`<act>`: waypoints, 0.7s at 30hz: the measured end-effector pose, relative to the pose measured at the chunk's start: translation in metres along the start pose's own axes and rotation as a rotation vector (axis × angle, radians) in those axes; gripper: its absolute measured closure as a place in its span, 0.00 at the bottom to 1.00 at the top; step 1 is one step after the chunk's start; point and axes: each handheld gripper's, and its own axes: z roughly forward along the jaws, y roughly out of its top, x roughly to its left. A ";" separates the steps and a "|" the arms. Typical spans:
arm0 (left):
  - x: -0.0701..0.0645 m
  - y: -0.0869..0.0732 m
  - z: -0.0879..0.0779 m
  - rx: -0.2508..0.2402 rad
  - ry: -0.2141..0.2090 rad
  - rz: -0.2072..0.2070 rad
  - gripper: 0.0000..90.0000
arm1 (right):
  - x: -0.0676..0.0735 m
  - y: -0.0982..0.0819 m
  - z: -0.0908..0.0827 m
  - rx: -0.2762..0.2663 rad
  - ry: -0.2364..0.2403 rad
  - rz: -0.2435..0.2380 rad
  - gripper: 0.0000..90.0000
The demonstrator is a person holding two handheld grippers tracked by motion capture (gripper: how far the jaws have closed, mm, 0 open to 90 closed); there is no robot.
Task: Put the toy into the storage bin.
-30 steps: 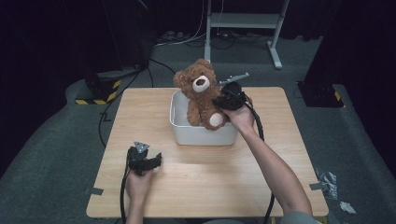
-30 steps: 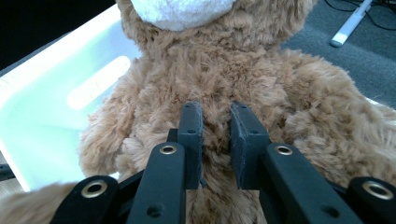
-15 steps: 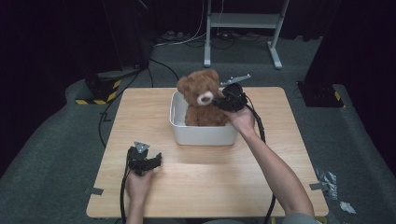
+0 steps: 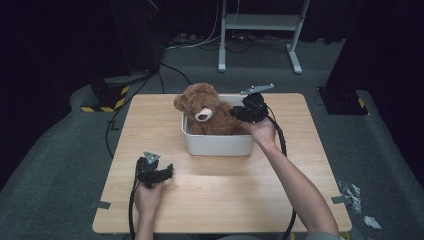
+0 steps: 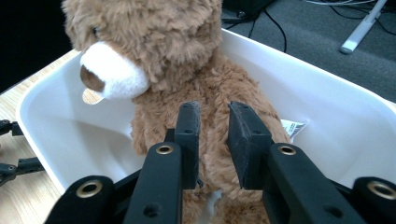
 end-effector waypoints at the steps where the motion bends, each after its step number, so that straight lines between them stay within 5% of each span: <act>1: 0.000 0.000 0.000 0.000 0.000 -0.001 0.28 | 0.000 -0.001 -0.001 0.001 0.003 0.004 0.80; 21: 0.000 0.000 0.000 0.000 -0.001 0.001 0.28 | 0.004 -0.005 -0.021 -0.080 0.026 -0.016 0.70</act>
